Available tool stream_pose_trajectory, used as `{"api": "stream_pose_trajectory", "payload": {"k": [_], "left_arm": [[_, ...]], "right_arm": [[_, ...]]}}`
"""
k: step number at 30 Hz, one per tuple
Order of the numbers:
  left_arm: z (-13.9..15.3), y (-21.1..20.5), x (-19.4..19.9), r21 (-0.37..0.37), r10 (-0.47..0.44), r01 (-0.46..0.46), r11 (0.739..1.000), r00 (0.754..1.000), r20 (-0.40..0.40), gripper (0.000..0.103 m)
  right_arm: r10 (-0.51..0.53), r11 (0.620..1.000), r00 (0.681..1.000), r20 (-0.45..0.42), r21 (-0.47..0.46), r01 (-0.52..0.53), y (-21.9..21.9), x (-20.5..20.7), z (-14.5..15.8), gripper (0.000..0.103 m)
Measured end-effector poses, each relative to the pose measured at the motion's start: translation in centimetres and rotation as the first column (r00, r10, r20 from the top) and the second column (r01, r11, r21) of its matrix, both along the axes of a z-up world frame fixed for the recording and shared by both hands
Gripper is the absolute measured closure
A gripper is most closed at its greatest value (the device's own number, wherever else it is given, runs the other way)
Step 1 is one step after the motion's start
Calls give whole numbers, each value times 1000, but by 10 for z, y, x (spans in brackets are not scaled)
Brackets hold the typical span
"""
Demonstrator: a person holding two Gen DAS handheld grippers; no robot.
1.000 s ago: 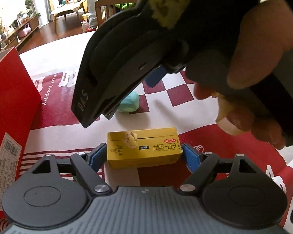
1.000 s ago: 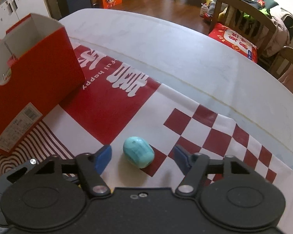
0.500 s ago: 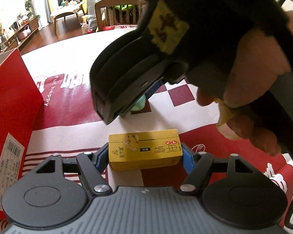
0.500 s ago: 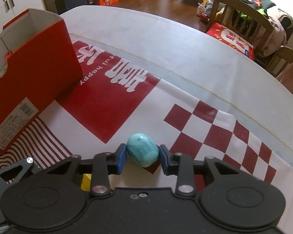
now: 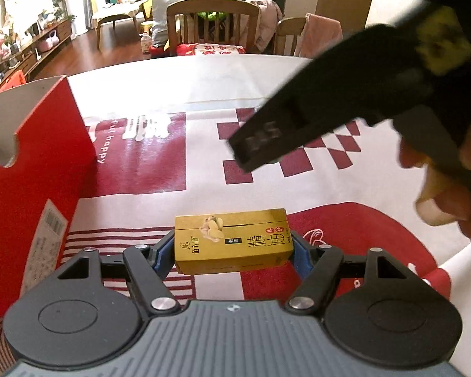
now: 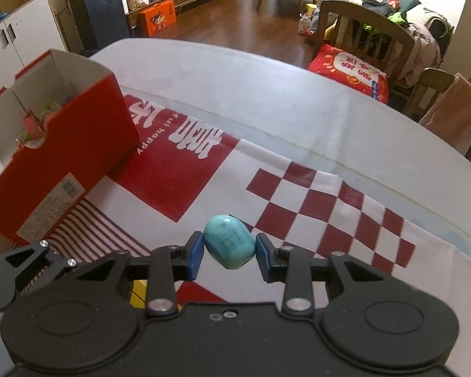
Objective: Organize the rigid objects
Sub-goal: 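Carry the yellow box and teal egg into the box and open both tools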
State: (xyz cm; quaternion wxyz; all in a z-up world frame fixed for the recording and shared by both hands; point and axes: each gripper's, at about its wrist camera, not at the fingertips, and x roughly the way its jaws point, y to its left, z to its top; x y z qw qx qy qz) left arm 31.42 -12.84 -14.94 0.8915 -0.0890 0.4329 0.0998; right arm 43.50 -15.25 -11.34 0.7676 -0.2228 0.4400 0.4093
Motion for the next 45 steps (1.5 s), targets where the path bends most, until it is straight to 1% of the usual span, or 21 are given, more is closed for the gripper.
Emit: {"api": "stream_pose_trajectory", "payload": {"k": [4,13,20,24,33,38,45], "left_arm": [[14,7,-9,2,10,-10,1000,1000,15,31],[55,22,-33,11,8,-9,1000,997,70,31],[84,43,-59,8,23,-24,1000,996,90,31],[98,64,-73,11,45,-46,999,994,104,31],[115,119,-104,13,60,-62,998,990,127,31],[118,152,-117,7,80,-82,997,988,135,31],[122,207,-130,23,95,-99,995,986,137,31]], "right_arm": [[-11,999,1000,4,35,10,-12,-8,19,68],[-43,994,999,20,100,40,-34,-31,57,68],[-46,990,998,39,134,40,-38,-54,79,68],[-45,988,998,41,150,39,-34,-68,87,68],[-31,987,998,52,156,23,-3,-104,98,68],[-23,988,998,52,153,15,24,-124,99,68],[-23,988,998,50,152,15,66,-145,95,68]]}}
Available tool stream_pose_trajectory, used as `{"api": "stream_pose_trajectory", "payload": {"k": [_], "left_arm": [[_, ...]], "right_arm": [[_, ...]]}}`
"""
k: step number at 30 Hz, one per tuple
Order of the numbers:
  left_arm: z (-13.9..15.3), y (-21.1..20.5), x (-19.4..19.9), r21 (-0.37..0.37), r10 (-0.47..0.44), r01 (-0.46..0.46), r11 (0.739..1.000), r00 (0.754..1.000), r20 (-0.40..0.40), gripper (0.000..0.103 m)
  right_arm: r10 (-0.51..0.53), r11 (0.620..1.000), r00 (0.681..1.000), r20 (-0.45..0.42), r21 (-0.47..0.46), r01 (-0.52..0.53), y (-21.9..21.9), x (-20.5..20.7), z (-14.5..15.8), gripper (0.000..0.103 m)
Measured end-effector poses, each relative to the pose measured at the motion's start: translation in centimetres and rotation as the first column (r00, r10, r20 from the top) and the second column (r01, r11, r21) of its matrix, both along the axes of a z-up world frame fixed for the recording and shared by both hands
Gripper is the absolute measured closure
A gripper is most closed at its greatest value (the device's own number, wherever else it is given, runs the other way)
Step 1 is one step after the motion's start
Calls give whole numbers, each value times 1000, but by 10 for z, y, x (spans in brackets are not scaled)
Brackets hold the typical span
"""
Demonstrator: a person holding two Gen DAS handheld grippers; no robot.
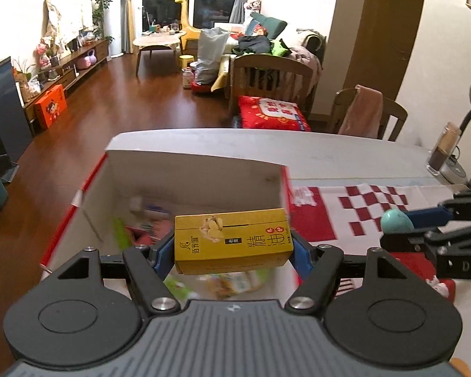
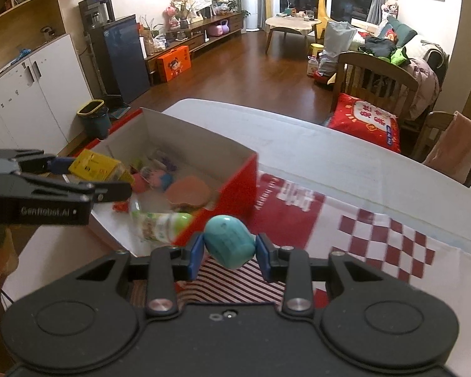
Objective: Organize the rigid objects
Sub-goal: 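Carry the yellow box and teal egg into the box and open both tools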
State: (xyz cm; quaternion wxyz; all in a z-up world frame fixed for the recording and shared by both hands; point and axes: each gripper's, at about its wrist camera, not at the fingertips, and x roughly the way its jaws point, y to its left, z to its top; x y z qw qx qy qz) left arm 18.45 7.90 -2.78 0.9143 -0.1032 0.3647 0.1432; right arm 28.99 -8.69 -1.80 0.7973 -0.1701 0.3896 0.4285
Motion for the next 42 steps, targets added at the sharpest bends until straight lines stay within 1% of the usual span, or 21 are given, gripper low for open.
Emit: {"api": "stream_pose_trajectory", "payload": {"k": [4,8,14,16,25,28,32,34,36,40,42], "left_arm": [[2,31,0,17,0,0,1000,1000,-9,31],[0,61,4,33,-21,22,999,999,-25,31],[-18,98,23,13,-55,56,998,996,-71,31],[-25,105,31,9,-70,71,997,994,-87,31],[-57,114,69,17,-136,140,990,982,-131,31],[-67,115,86,-2,-159,160,987,974,-159,31],[-84,117,103,-23,-169,168,985,963,-211,31],[-89,118,107,-21,-170,170,985,960,-222,31],[-90,117,111,-31,-186,184,982,956,-227,31],[-95,112,116,-21,-211,213,977,944,-253,31],[-97,111,116,-30,-220,220,975,941,-258,31]], "right_arm": [[-1,1000,1000,-1,-3,1,25,-10,-4,68],[-5,1000,1000,7,-17,5,51,-17,-10,68],[-21,998,999,28,-55,23,92,-18,-26,68],[-35,997,999,23,-67,36,104,-14,-33,68],[-57,986,998,0,-154,56,150,-2,-74,68],[-49,982,999,7,-183,49,162,-2,-83,69],[-58,977,998,-10,-207,55,171,1,-92,69],[-58,974,998,-13,-221,54,175,1,-96,69],[-58,971,998,-20,-232,52,178,0,-100,69],[-61,965,997,-35,-258,50,182,-1,-107,69],[-66,962,997,-40,-269,53,183,0,-110,69]]}}
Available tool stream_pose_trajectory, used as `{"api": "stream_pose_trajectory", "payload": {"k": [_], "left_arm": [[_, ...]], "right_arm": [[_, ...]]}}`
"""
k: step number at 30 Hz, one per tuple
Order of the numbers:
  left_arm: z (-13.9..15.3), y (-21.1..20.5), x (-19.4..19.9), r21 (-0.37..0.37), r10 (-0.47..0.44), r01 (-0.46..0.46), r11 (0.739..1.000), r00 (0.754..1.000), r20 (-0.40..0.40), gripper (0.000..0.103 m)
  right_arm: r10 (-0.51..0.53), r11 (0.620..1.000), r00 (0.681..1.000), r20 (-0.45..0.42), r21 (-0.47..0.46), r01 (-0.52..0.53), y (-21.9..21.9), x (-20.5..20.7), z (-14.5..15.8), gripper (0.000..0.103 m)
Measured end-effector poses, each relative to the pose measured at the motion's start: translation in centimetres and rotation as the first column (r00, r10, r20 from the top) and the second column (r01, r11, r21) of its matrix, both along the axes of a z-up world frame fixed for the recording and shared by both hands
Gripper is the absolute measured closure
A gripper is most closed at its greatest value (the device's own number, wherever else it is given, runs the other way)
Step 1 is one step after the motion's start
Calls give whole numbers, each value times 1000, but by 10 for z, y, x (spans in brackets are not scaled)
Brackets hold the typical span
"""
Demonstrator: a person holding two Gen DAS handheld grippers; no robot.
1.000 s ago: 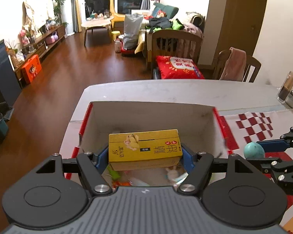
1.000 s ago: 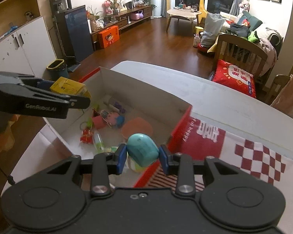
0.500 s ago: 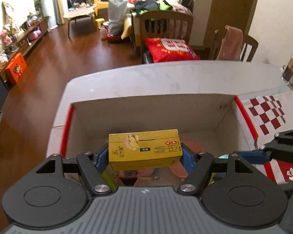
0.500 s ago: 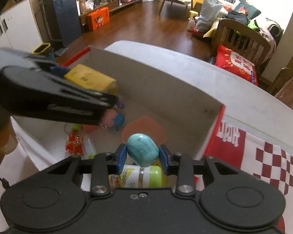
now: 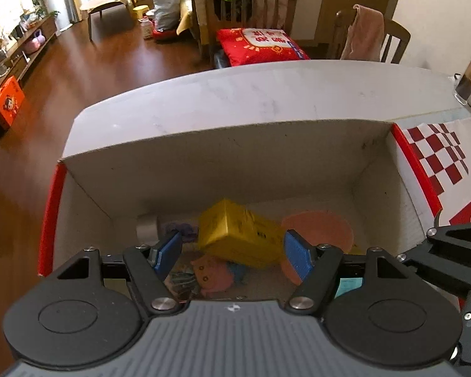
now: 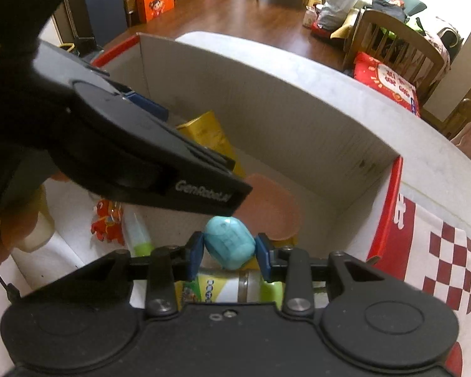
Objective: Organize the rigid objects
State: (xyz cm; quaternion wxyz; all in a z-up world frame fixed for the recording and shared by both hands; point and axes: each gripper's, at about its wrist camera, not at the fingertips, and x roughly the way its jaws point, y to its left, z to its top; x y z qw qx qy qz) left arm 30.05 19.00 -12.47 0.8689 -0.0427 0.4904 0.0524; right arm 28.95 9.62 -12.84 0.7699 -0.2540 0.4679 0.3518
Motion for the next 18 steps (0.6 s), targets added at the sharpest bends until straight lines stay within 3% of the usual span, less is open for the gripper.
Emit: {"api": "stream_pose_trajectory", "payload": {"k": [9,18], "left_arm": [[-5,4,-6,-20,26,-26,999,999,-23,31],[7,11,-23,-52,65,-65,997,998,4,31]], "right_arm": [[-27,1000,1000,-14,-1,27,-3,2,-3,66],[-34,998,999,-17,55,35,-13,4,10,55]]}}
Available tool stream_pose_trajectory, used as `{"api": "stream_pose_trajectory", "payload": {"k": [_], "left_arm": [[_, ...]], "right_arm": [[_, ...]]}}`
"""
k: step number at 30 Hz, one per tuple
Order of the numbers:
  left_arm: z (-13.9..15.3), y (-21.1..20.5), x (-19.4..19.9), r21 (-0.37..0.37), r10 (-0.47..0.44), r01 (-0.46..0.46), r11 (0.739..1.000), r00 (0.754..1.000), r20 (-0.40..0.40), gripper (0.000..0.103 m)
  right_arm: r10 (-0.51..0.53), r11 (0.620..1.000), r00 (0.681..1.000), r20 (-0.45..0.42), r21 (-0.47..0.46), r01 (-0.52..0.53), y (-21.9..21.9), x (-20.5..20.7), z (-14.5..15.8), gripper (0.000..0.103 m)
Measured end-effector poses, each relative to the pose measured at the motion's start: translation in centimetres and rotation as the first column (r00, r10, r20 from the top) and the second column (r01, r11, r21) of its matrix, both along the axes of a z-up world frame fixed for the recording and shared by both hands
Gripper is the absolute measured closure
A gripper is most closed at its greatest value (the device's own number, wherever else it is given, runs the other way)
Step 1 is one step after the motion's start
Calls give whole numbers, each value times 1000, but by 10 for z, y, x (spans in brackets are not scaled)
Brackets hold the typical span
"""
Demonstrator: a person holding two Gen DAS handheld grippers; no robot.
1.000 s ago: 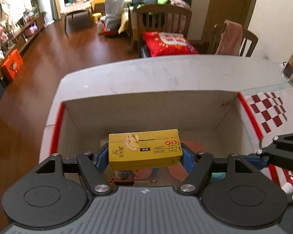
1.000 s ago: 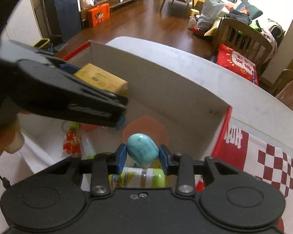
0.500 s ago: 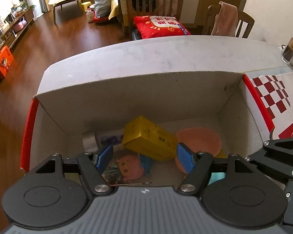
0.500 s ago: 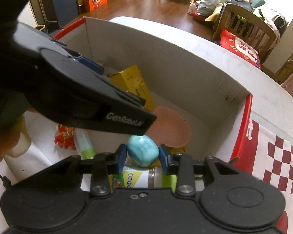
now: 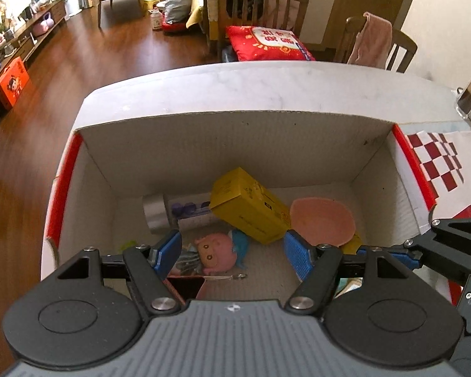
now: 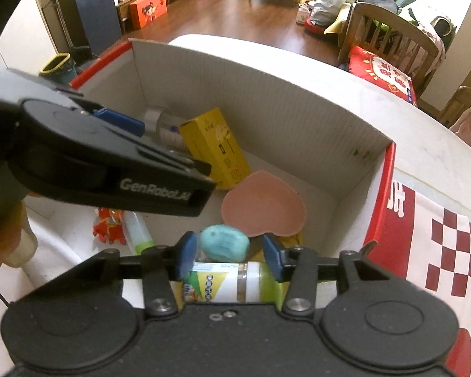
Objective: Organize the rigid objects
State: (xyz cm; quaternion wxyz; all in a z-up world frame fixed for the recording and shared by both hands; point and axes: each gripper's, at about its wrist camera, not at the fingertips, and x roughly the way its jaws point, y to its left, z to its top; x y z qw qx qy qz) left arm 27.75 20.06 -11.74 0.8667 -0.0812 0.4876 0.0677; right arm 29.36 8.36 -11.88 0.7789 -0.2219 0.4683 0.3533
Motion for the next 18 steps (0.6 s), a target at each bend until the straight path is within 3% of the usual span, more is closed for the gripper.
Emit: {"api": "stream_pose_trajectory", "payload": {"k": [18], "left_arm": [[51,2,-53,1,82,-83,997,988,128,31]], "right_arm": [[-8,990,1000,21,138,5,-31,-19,41,39]]}}
